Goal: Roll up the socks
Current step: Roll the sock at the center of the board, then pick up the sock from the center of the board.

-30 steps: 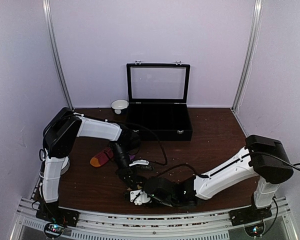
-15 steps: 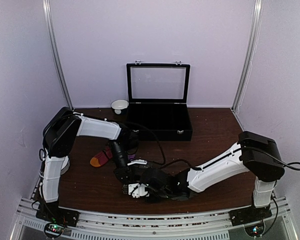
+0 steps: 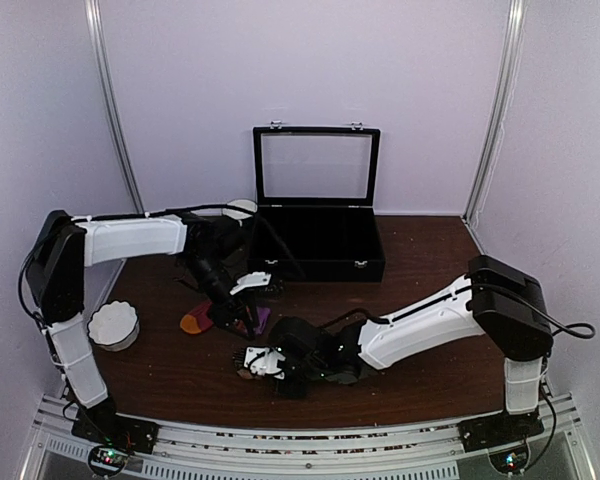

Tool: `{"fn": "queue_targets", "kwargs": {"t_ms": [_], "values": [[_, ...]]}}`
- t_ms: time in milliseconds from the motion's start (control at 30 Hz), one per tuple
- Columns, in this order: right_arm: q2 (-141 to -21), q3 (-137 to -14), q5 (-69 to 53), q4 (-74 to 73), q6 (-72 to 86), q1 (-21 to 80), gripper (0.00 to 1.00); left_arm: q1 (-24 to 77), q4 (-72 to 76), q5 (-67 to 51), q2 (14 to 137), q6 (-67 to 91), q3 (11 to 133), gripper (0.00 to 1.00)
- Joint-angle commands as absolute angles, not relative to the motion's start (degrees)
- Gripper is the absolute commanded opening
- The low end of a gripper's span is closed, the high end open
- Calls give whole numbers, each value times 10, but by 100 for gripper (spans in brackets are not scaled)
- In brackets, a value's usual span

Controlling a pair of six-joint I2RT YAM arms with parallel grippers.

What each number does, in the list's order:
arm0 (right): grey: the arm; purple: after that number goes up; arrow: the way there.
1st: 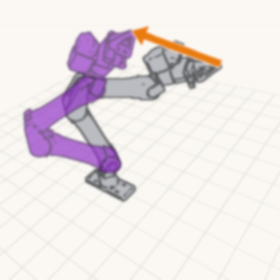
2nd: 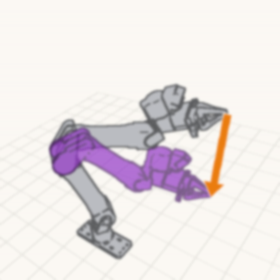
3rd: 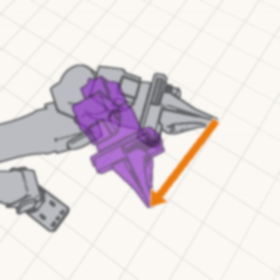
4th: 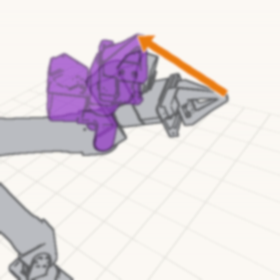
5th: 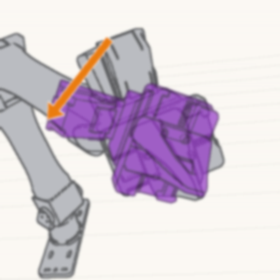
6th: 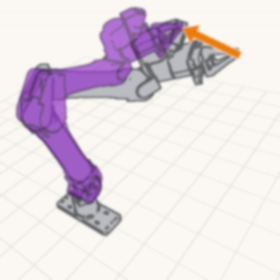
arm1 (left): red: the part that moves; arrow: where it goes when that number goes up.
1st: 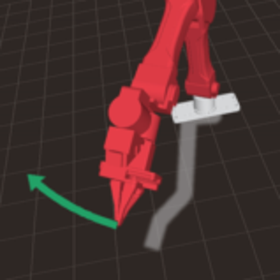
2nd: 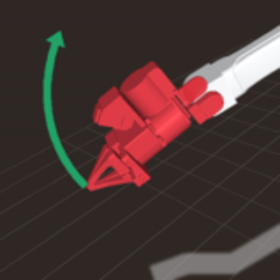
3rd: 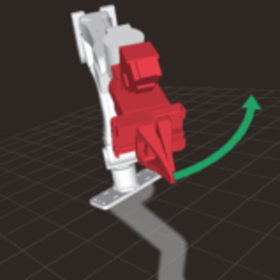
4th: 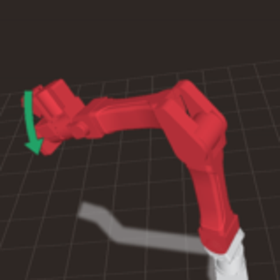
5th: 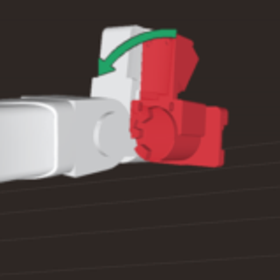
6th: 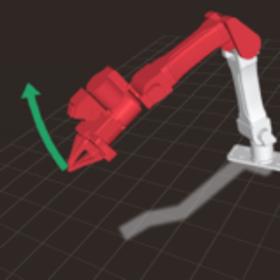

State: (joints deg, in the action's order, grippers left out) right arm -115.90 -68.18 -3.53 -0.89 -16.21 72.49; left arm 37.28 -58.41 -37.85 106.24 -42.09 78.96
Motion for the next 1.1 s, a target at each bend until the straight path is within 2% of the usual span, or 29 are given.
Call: {"fn": "queue_targets", "kwargs": {"t_ms": [0, 233, 400, 567, 700, 1067], "values": [[-1217, -681, -171, -168, -52, 717, 0, 346, -512, -393, 974, -432, 714, 48], [-1240, -696, -265, -175, 119, 675, 0, 343, -455, -378, 831, -457, 622, 47], [-1219, -659, -366, -51, 261, 656, 0, 397, -457, -341, 801, -503, 562, 47], [-1202, -624, -417, 89, 375, 639, 0, 496, -406, -229, 791, -494, 505, 47], [-1190, -620, -434, 162, 427, 638, 0, 528, -338, -153, 784, -490, 486, 48], [-1177, -626, -449, 305, 554, 633, 0, 552, -376, -124, 800, -515, 512, 49]]}}
